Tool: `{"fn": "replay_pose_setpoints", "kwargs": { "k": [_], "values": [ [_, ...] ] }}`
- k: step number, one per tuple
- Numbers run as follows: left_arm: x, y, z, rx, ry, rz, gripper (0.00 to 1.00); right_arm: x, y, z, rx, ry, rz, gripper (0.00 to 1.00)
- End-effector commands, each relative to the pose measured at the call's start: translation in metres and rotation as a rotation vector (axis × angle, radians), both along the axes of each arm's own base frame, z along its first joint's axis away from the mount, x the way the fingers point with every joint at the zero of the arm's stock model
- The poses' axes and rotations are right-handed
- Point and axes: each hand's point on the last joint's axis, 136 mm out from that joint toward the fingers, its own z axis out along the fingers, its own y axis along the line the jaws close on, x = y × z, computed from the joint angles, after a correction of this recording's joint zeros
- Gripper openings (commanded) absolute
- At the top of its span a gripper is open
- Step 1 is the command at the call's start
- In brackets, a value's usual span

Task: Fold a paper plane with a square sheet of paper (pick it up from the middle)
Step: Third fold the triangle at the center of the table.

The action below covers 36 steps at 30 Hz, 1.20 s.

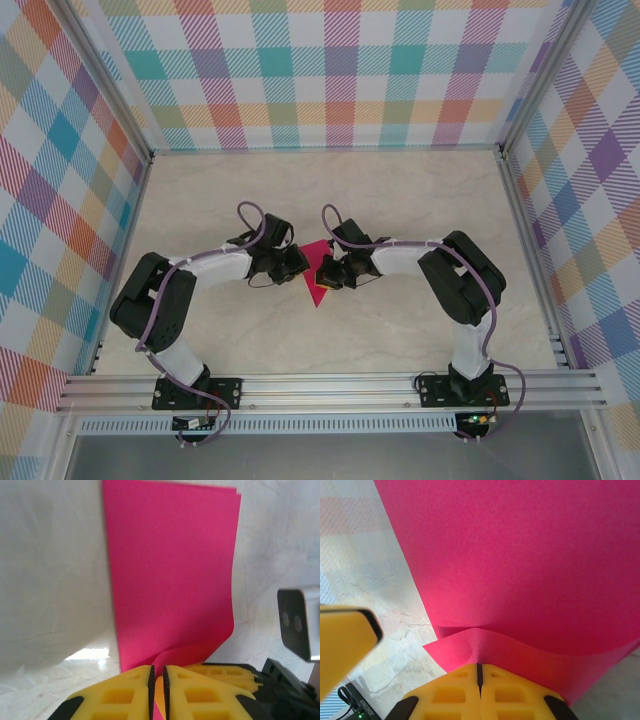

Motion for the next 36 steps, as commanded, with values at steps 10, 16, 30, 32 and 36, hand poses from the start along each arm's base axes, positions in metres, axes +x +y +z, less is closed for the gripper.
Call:
{"fn": "replay_pose_setpoints", "kwargs": {
  "k": [10,16,30,32,36],
  "values": [
    [-0.025,-0.010,-0.013,0.036,0.060,-0.039,0.06,-0.011,-0.019,-0.019,-0.111,0.046,-0.003,0.05],
    [-0.027,-0.004,-0.027,0.076,0.086,-0.025,0.04,-0.012,-0.019,-0.019,-0.112,0.049,-0.010,0.04],
    [-0.026,0.000,-0.040,0.117,0.101,-0.018,0.03,-0.012,-0.013,-0.012,-0.069,0.046,-0.002,0.04],
    [-0.024,-0.003,-0.036,0.099,0.091,-0.024,0.03,-0.012,-0.013,-0.011,-0.067,0.045,-0.001,0.04],
    [-0.017,-0.012,-0.019,0.043,0.043,-0.032,0.03,-0.012,-0.013,-0.013,-0.070,0.047,-0.001,0.04]
  ]
}}
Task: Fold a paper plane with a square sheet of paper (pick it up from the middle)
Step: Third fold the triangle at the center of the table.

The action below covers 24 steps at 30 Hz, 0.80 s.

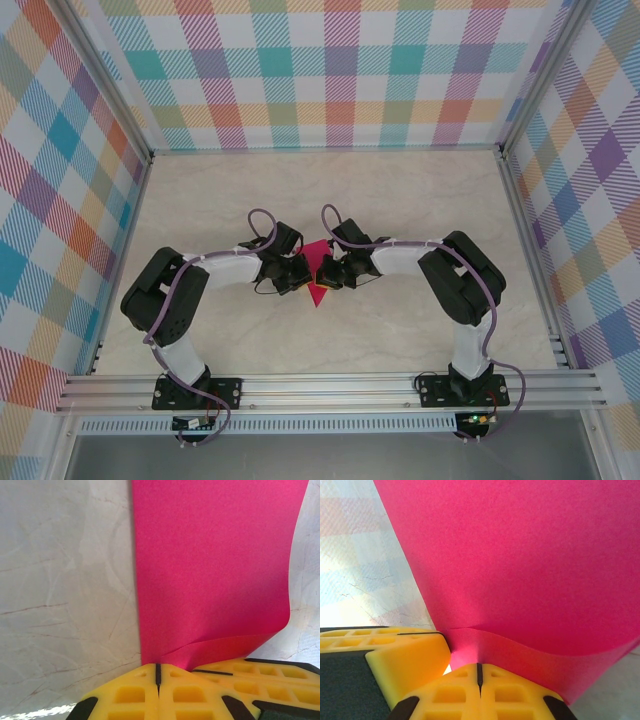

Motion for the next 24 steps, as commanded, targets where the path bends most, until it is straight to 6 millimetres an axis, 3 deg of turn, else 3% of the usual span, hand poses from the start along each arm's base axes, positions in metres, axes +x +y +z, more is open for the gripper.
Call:
{"fn": "replay_pose_setpoints", "kwargs": {
  "k": [1,10,19,24],
  "values": [
    [0.002,-0.008,0.011,-0.033,-0.033,-0.012,0.03,-0.014,-0.014,-0.015,-0.070,0.053,-0.001,0.04],
    [-0.004,-0.005,-0.014,-0.015,0.018,-0.003,0.03,-0.013,-0.012,-0.011,-0.058,0.046,0.002,0.04],
    [-0.013,0.016,-0.020,0.093,0.036,0.005,0.01,-0.011,-0.007,0.033,0.041,-0.063,0.031,0.05],
    [-0.014,0.017,-0.021,0.096,0.037,0.008,0.01,-0.023,0.002,0.036,0.118,-0.048,0.097,0.05]
  ]
}}
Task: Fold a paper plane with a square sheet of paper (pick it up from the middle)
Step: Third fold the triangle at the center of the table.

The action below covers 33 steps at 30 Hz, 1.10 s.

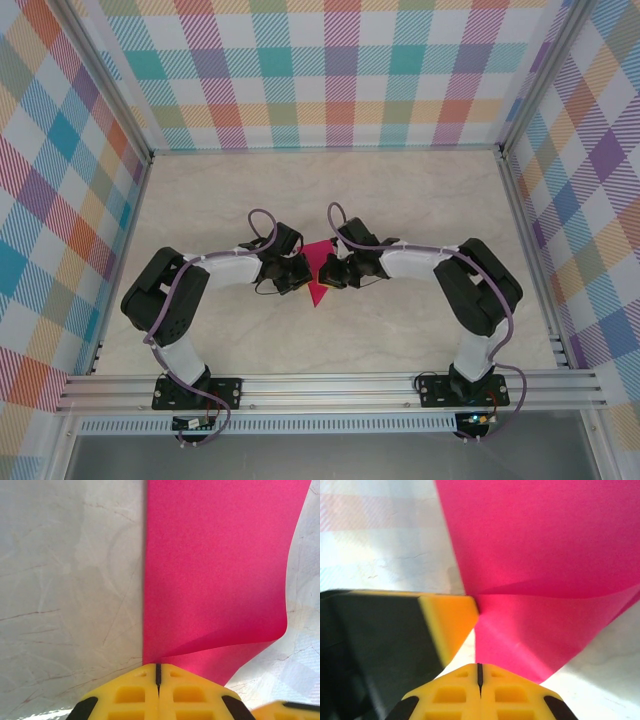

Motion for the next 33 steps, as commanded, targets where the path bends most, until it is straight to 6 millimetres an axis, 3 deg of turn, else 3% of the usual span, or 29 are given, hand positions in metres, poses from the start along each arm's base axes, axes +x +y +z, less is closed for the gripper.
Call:
{"fn": "replay_pose_setpoints", "kwargs": {
  "k": [1,11,28,33],
  "values": [
    [-0.016,0.018,-0.020,0.101,0.052,0.007,0.01,-0.016,0.007,0.003,0.074,0.003,0.087,0.05],
    [-0.019,0.023,-0.024,0.124,0.061,0.021,0.01,-0.042,0.012,-0.006,0.140,0.042,0.198,0.06],
    [-0.022,0.036,-0.022,0.169,0.051,0.051,0.01,-0.049,0.013,-0.028,0.102,0.091,0.246,0.06],
    [-0.021,0.035,-0.021,0.169,0.048,0.048,0.01,-0.047,0.015,-0.021,0.115,0.077,0.247,0.07]
  ]
}}
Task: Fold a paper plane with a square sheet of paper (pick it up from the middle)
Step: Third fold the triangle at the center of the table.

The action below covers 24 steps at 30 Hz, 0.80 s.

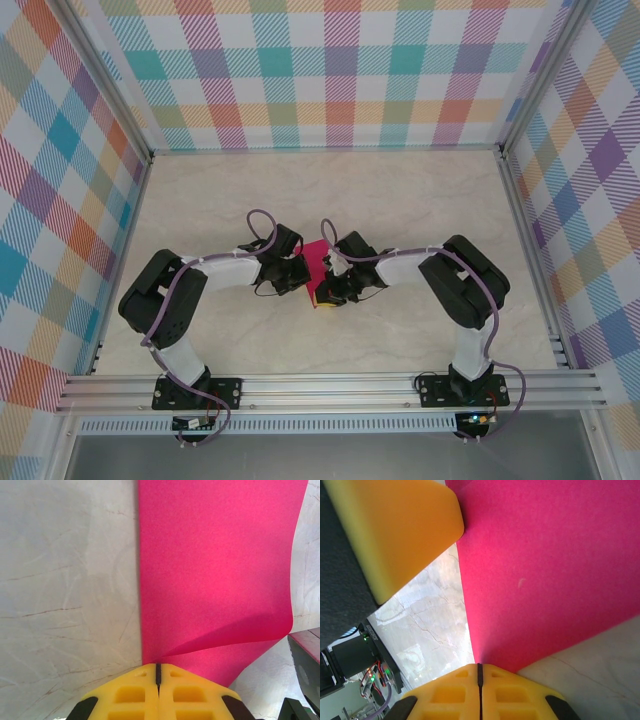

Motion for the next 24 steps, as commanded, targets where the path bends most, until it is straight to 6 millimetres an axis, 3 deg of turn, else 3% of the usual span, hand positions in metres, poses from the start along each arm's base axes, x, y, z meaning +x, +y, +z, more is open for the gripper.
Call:
{"fn": "replay_pose_setpoints", "kwargs": {
  "k": [1,6,12,24],
  "values": [
    [-0.021,0.027,-0.022,0.131,0.074,0.028,0.01,0.000,0.007,0.011,0.030,-0.029,0.032,0.07],
    [-0.017,0.023,-0.017,0.124,0.059,0.013,0.01,0.015,0.003,0.032,0.008,-0.117,-0.037,0.11],
    [-0.008,0.017,-0.006,0.108,0.021,-0.011,0.02,0.043,-0.026,0.026,-0.128,-0.174,-0.183,0.16],
    [-0.010,0.020,-0.009,0.137,0.039,-0.019,0.03,0.068,-0.020,0.017,-0.177,-0.161,-0.209,0.15]
  ]
}}
